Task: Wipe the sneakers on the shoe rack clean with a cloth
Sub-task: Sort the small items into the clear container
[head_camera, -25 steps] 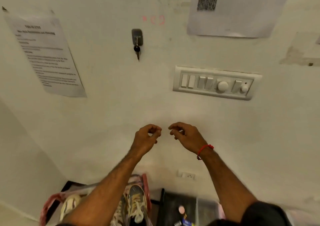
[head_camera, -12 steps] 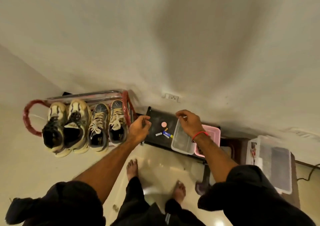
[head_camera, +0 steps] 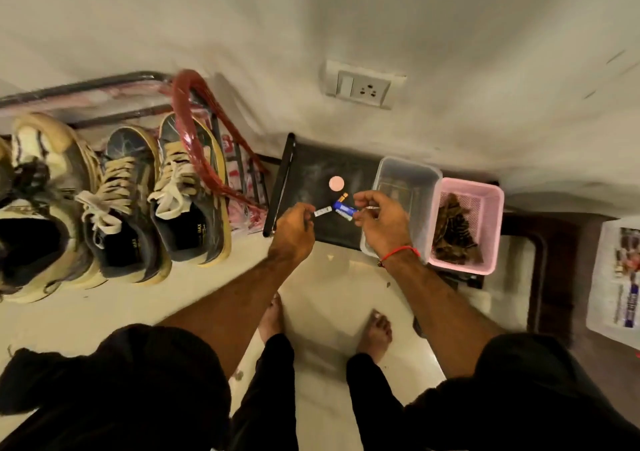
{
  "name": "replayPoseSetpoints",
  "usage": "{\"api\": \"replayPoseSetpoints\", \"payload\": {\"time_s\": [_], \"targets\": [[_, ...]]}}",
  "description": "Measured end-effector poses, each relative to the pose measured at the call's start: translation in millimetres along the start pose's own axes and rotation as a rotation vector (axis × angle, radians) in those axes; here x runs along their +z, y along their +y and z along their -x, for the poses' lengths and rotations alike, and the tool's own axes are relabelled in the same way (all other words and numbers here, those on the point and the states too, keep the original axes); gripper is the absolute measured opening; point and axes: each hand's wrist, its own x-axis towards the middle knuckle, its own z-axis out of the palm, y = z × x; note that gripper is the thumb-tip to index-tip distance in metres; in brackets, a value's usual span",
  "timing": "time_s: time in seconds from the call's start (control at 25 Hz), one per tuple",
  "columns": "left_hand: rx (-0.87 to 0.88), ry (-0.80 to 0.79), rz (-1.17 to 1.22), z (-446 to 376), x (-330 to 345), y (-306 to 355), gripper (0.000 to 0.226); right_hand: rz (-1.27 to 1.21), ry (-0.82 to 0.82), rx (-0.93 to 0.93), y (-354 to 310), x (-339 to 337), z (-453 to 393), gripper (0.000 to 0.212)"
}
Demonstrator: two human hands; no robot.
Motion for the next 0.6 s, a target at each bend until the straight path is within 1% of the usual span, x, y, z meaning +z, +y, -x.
{"api": "replayPoseSetpoints", "payload": {"time_s": [0.08, 0.16, 0.28, 0.32, 0.4, 0.48, 0.6], "targets": [[0.043, 0.008, -0.043, -34.9, 25.3, -20.7, 0.026, -0.004, 0.033, -0.016, 29.5, 22.2, -15.1, 0.029], [0.118, -0.031, -0.118, -65.0, 51.2, -34.6, 0.025, 0.025, 0.049, -0.02, 52.6, 41.7, -33.4, 0.031], [0.229, -0.085, -0.351, -91.2, 81.3, -45.6, 0.035, 0.071, 0.056, 0.031, 66.8, 63.2, -46.0, 0.034], [0.248, -0.082, -0.432, -97.6, 86.8, -48.9, 0.039, 0.093, 0.047, 0.033, 69.1, 70.8, -46.4, 0.033], [0.236, -0.067, -0.484, -105.7, 90.1, -52.7, 0.036, 0.16, 0.033, 0.003, 69.0, 84.0, -42.3, 0.033], [0.196, -0.04, -0.399, -109.6, 86.2, -53.7, 0.026, 0.202, 0.032, 0.025, 68.5, 95.4, -44.0, 0.039], [0.043, 0.122, -0.04, -96.8, 71.8, -60.0, 0.021, 0.274, -0.001, 0.166, 68.1, 115.6, -61.4, 0.055]]}}
